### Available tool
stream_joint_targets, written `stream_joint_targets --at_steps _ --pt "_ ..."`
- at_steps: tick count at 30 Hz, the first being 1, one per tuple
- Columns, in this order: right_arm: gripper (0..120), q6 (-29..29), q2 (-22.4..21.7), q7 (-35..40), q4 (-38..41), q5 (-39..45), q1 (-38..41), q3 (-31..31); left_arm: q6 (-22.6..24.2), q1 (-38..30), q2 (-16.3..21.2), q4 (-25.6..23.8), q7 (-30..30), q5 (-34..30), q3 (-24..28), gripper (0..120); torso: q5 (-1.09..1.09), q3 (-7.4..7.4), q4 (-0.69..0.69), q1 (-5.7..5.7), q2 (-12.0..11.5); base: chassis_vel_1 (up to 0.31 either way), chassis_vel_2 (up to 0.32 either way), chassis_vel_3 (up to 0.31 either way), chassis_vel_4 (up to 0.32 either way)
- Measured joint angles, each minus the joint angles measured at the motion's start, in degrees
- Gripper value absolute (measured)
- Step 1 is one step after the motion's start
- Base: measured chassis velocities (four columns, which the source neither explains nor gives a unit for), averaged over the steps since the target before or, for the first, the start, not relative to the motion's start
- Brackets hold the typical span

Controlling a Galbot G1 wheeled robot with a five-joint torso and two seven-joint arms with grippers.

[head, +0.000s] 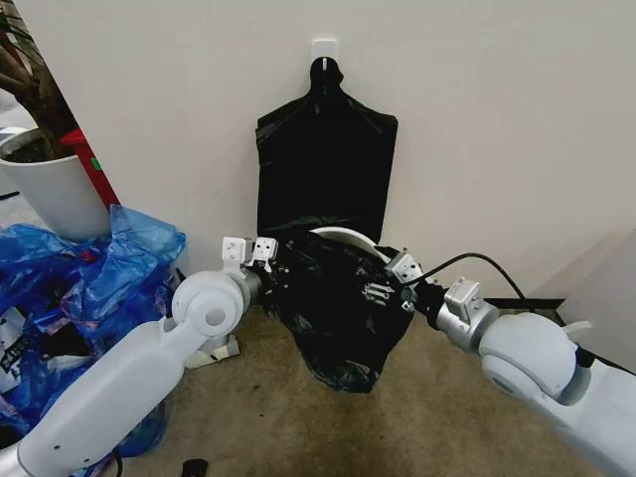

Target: Place the garbage bag over the trash bin.

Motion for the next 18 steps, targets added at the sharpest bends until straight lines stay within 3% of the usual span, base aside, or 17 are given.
stream_joint_targets --at_steps 4,6,12,18 --pt "27 0.17 -0.42 1.35 0.93 2.05 -0.01 0.1 0.12 -0.24 -0.28 0.77 0.43 0.63 0.27 1 0.0 0.0 0.0 0.0 0.0 0.0 0.0 0.0 0.0" --pt "25 0.26 -0.46 1.65 1.01 2.53 0.01 0.12 0.13 -0.27 -0.35 0.95 0.56 0.78 0.36 1 0.0 0.0 0.0 0.0 0.0 0.0 0.0 0.0 0.0" --pt "0 0.34 -0.39 4.91 0.84 9.3 0.48 0.61 0.75 -0.41 -0.32 1.52 3.26 3.22 0.83 1 0.0 0.0 -0.01 0.0 0.0 0.0 0.0 0.0 0.0" --pt "0 -0.24 -1.04 4.99 -0.58 13.78 1.78 2.16 0.78 0.76 0.57 1.85 9.7 11.07 1.26 1 0.01 0.0 0.02 0.0 0.0 0.0 0.0 0.0 0.0"
